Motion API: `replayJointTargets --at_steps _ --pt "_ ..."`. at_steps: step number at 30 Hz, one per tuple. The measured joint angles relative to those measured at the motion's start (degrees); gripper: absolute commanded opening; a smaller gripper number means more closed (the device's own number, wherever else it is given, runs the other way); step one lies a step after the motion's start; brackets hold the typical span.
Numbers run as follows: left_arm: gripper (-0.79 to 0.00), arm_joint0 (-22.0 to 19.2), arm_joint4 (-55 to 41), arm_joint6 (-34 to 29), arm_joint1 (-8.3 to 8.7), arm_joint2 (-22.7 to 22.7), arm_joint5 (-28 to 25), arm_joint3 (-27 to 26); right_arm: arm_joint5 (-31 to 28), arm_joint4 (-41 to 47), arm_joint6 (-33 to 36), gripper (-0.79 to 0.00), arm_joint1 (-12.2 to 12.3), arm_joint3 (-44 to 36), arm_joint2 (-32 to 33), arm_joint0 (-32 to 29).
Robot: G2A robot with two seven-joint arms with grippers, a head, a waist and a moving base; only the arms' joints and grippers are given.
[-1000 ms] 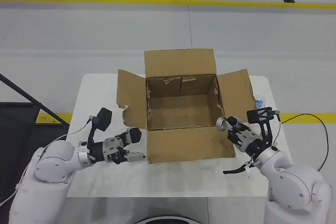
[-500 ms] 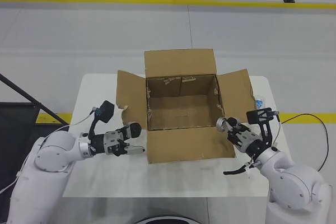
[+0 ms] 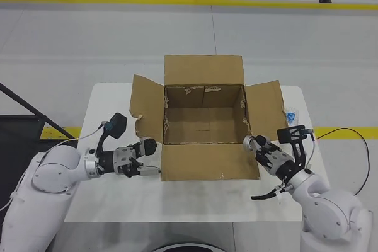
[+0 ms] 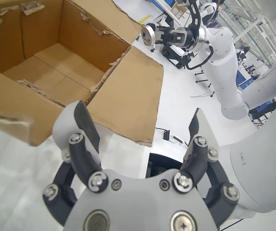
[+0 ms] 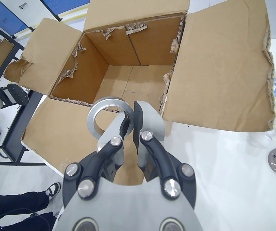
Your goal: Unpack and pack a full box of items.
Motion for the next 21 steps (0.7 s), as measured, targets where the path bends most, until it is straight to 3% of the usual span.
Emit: replayJointTargets --at_steps 6,21 --pt "0.0 2.53 -0.09 1.69 1.78 -1.23 -1.7 0.6 0.22 -0.35 -0.25 -0.785 0.64 -1.07 0.01 -0.72" --pt "0.0 3.74 -2.88 8.35 2.45 -2.86 -3.62 -2.77 -0.03 -10.76 -0.82 -0.785 2.24 -7.92 1.64 -8.31"
